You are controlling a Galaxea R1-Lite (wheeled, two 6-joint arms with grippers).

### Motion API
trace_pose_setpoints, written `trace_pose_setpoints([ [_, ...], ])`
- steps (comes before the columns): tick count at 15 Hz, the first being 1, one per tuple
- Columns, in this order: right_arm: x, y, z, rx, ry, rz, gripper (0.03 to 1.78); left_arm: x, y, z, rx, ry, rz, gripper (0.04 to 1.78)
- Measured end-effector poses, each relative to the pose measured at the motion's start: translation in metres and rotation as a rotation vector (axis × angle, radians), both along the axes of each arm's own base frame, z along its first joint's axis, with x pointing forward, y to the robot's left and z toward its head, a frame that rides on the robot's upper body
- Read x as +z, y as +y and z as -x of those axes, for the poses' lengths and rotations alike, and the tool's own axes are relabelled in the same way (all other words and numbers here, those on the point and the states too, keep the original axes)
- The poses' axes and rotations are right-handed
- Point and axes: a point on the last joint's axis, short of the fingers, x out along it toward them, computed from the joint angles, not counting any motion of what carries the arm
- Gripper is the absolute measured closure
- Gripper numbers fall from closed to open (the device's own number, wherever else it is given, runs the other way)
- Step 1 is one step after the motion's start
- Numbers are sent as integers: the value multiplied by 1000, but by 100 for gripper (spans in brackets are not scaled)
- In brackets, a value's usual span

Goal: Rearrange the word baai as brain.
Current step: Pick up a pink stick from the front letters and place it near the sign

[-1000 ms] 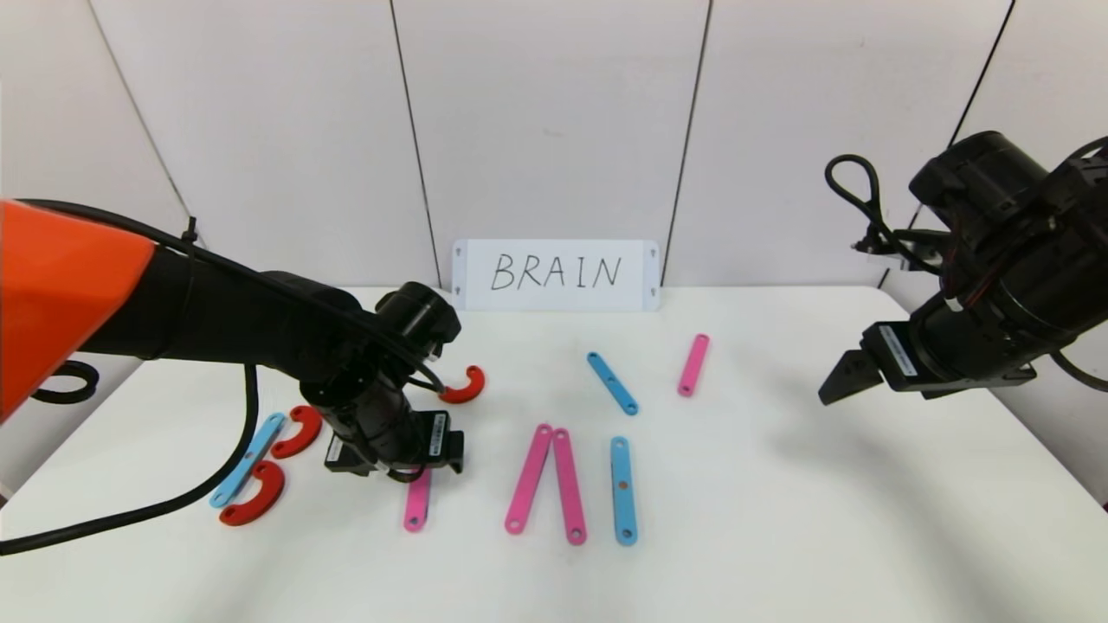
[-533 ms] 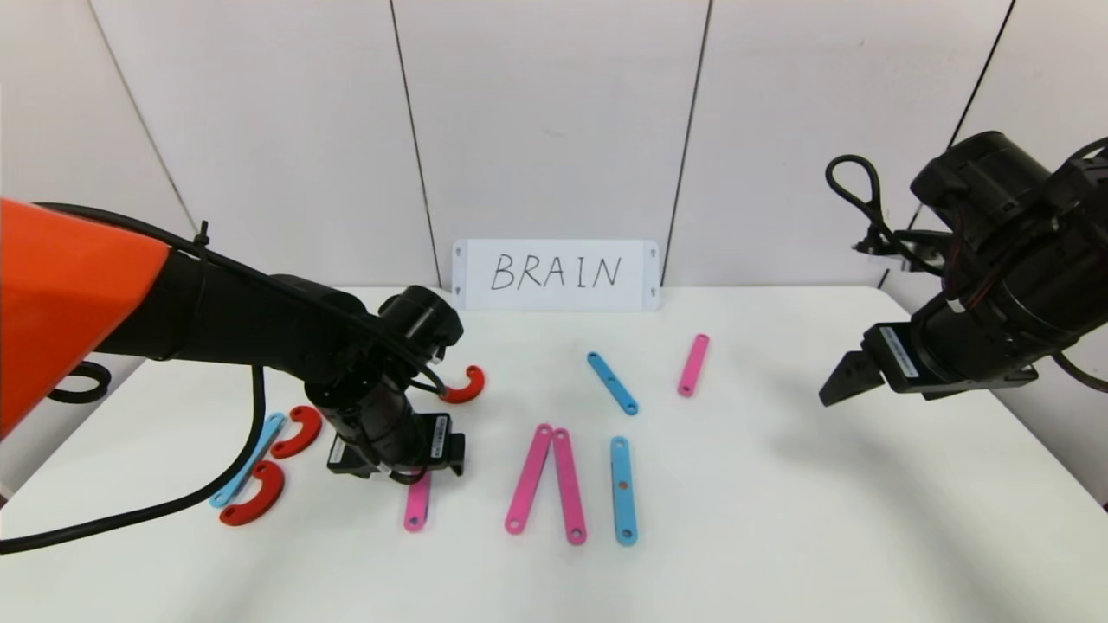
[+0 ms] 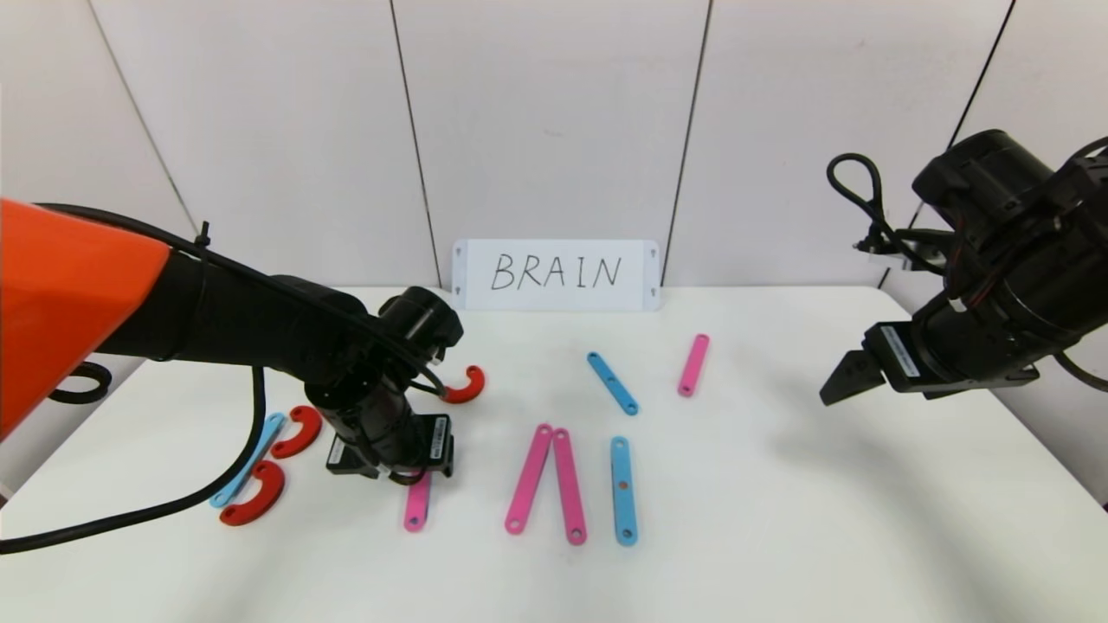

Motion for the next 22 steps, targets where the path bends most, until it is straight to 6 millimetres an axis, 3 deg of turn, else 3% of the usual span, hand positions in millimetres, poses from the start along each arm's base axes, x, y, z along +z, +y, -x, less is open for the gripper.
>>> trace_pose_setpoints([
  [4, 3, -1, 2, -2, -9, -3, 10, 0, 0, 0, 1, -2, -2, 124],
  [6, 3, -1, 2, -2, -10, -3, 10, 0, 0, 0, 1, -3, -2, 149],
  [14, 3, 0, 3, 2, -9, -2, 10, 4, -1, -1, 0, -18, 1, 152],
  [22, -1, 1, 0, 4, 3, 0, 10, 47, -5, -12, -77, -275, 71, 152],
])
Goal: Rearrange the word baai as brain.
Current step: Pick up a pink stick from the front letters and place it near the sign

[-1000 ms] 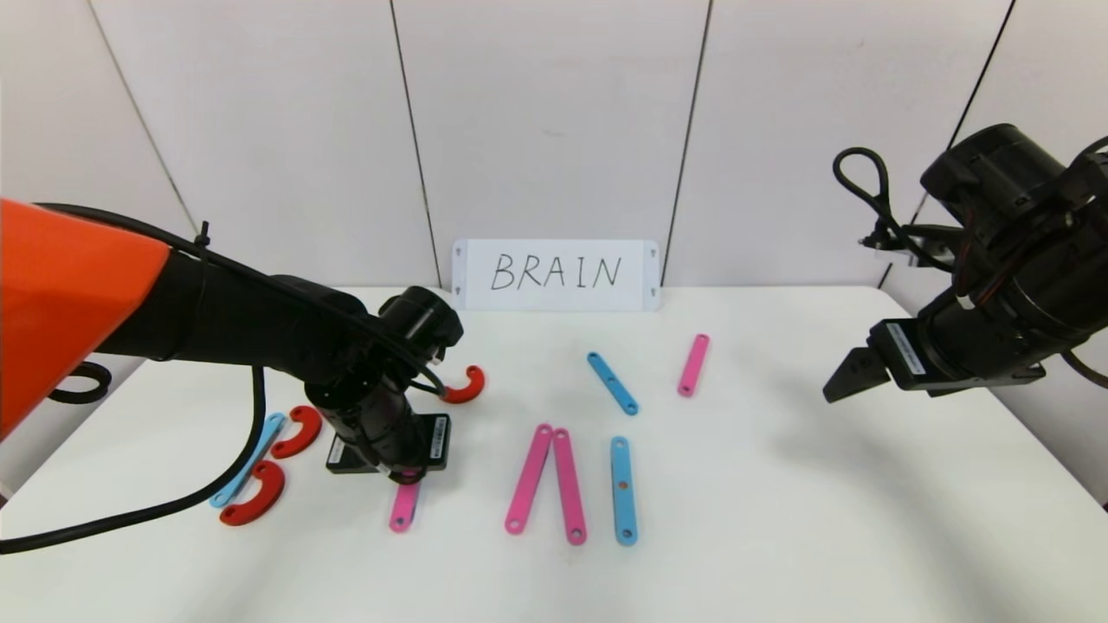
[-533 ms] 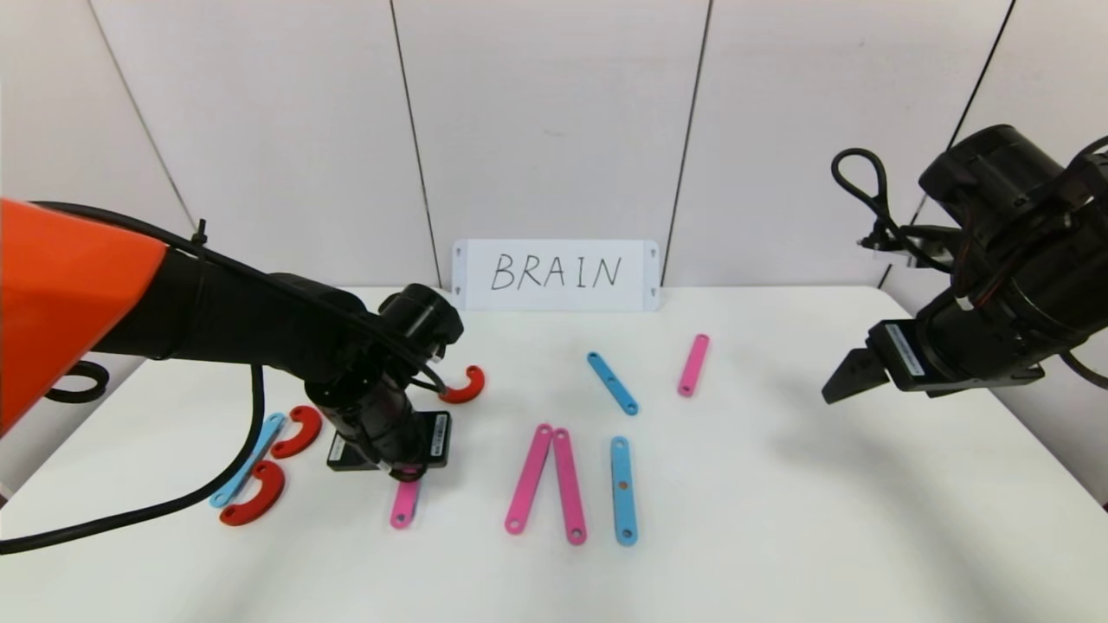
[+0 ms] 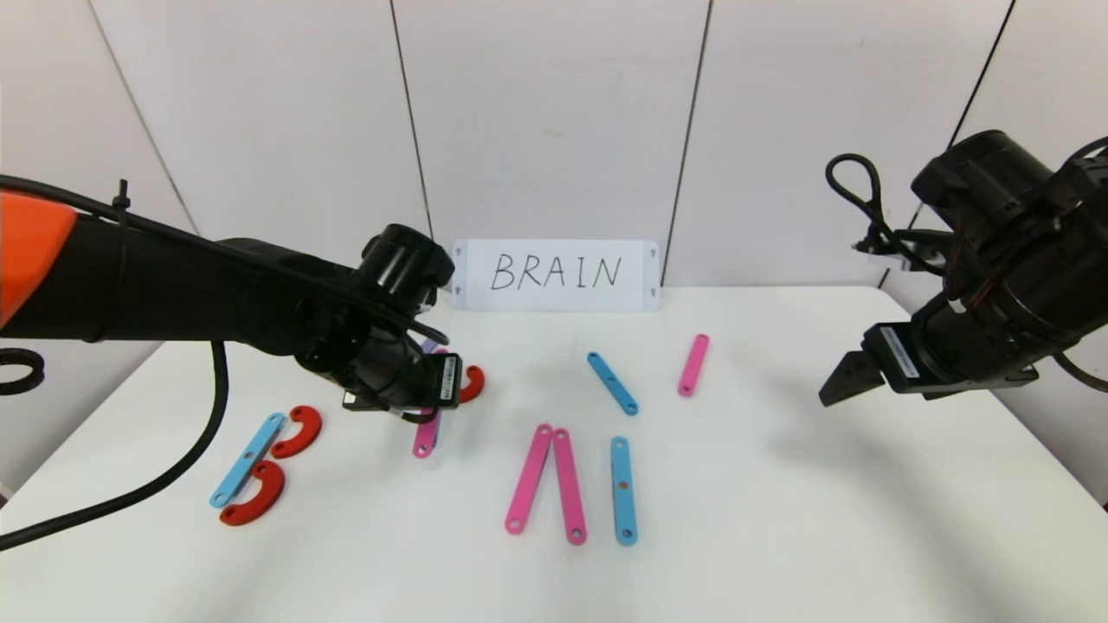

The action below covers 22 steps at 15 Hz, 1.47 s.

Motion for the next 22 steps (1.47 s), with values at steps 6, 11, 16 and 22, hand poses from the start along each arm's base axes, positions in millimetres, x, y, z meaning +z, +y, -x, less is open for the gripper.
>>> trace_pose_setpoints([
  [6, -6, -3, -10, -19, -16, 1, 10, 11, -19, -39, -48, -102, 14, 152],
  [11, -9, -10, -15, -40, -14, 1, 10, 7, -40, -67, -86, -110, 15, 152],
  [16, -7, -19, -17, -69, -25, 1, 10, -2, -71, -74, -147, -76, 44, 152],
  [22, 1, -27, -12, -87, -52, -2, 10, -17, -95, -78, -191, -95, 50, 152],
])
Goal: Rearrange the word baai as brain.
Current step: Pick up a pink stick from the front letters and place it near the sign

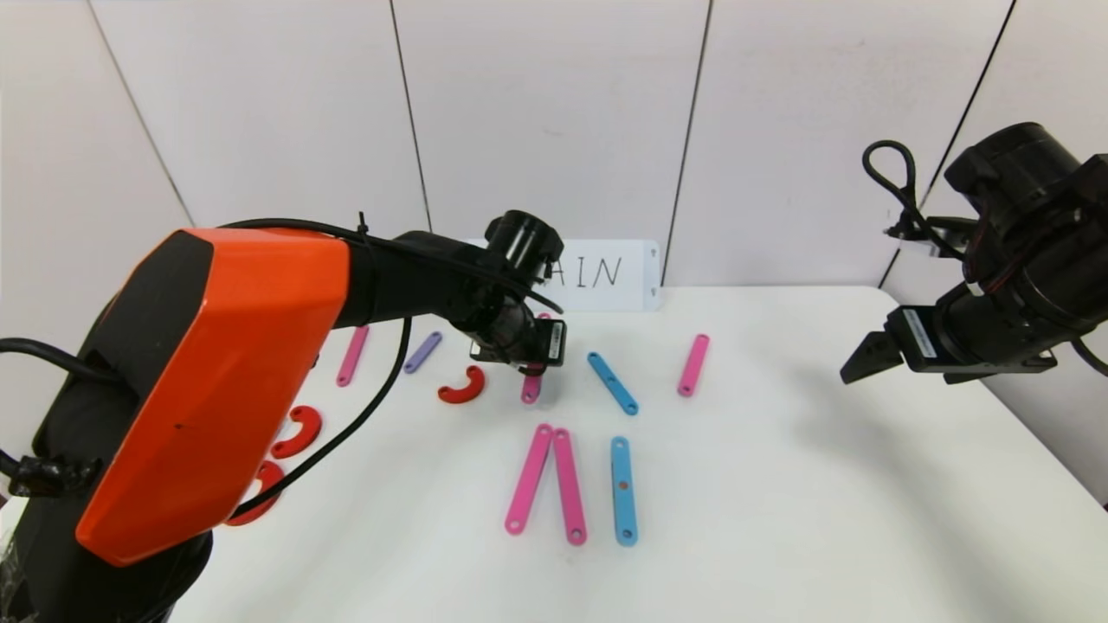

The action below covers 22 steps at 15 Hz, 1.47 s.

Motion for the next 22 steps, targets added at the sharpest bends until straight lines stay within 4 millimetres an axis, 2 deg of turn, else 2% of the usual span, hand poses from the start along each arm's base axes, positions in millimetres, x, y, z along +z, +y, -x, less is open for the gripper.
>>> trace_pose_setpoints([
  [11, 0, 0, 1, 2, -1, 0, 10, -18, -6, -4, -9, 19, -19, 152],
  [13, 0, 0, 1, 2, -1, 0, 10, -20, -7, -5, -8, 22, -22, 146],
  [16, 0, 0, 1, 2, 0, 0, 10, -21, -7, -6, -6, 12, -17, 119],
  [20, 0, 0, 1, 3, 2, 0, 10, -21, -6, -7, 0, 11, -18, 52],
  [22, 0, 1, 1, 5, 3, 0, 10, -18, -5, -8, 5, -5, -5, 28],
])
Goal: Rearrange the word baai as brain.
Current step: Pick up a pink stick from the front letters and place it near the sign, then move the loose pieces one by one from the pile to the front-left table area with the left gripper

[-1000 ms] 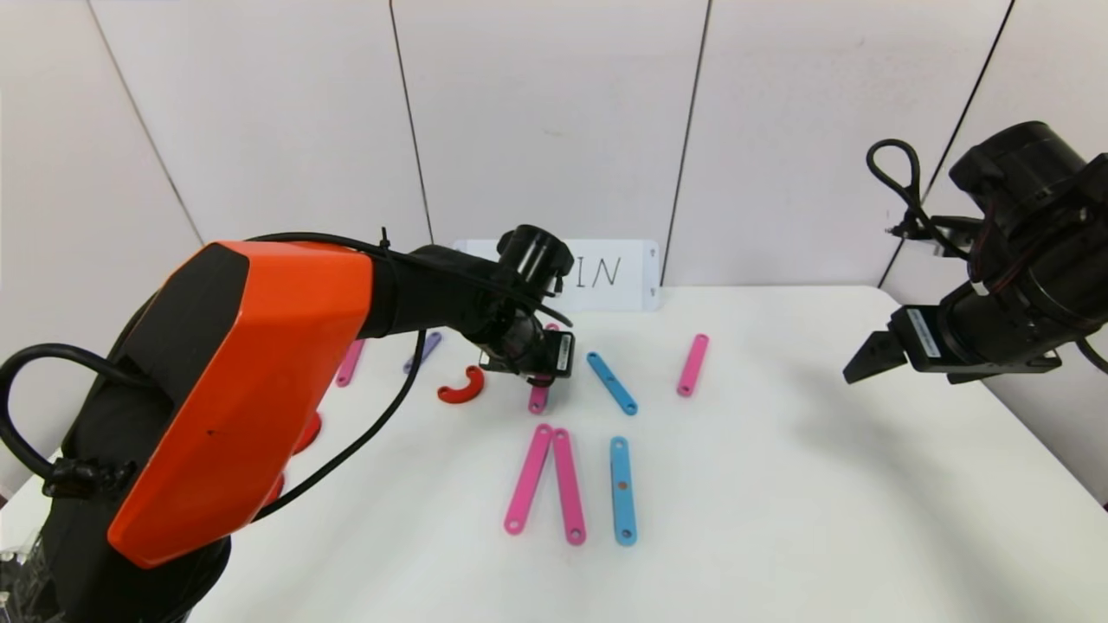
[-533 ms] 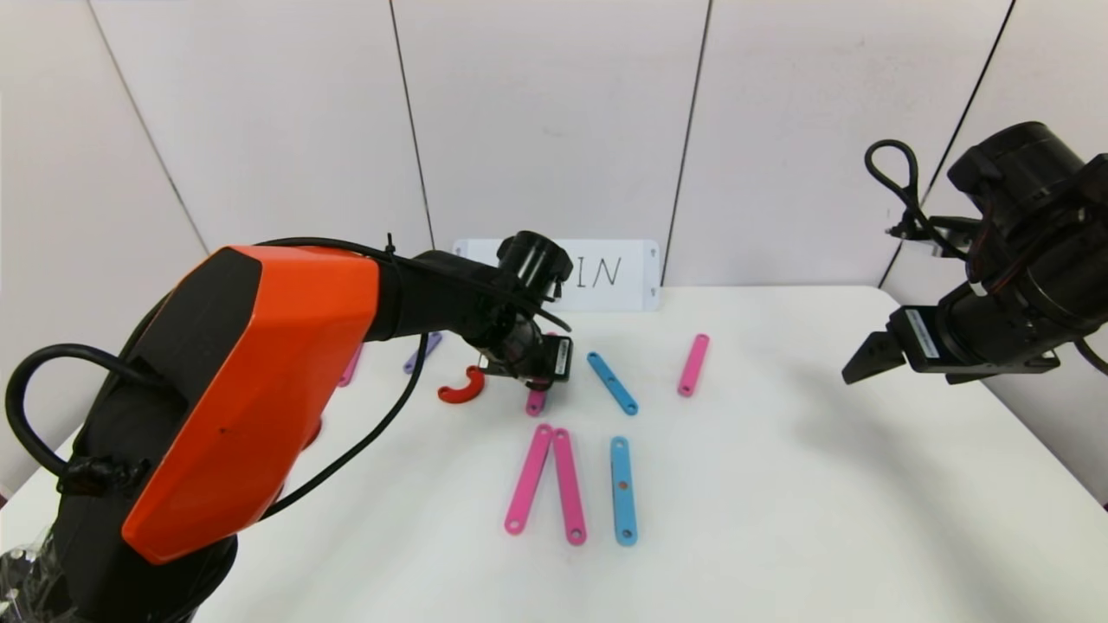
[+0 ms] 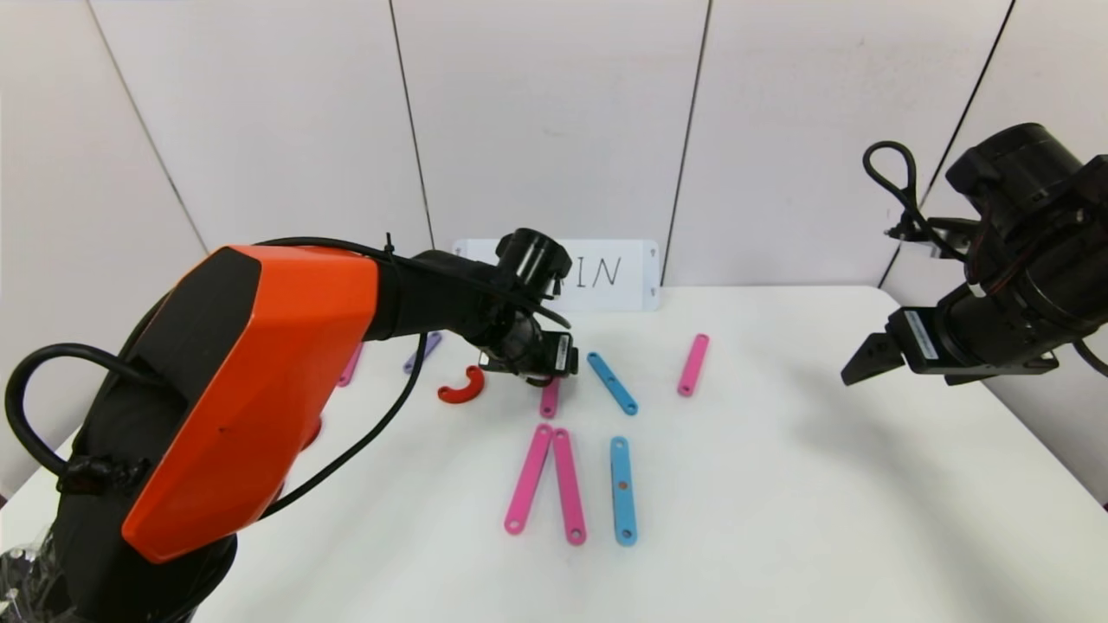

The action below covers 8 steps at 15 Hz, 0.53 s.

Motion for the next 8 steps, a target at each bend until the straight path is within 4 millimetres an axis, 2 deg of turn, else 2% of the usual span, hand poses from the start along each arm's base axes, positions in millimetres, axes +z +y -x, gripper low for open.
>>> trace_pose_setpoints([
  [2, 0, 0, 0, 1, 0, 0, 10, 9, 8, -2, 19, -21, 13, 12],
  [4, -1, 1, -1, 4, 3, 0, 10, 22, 25, -5, 49, -37, 0, 8],
  [8, -3, 3, -1, 12, 9, 0, 10, 44, 83, -9, 141, -8, -100, 8],
])
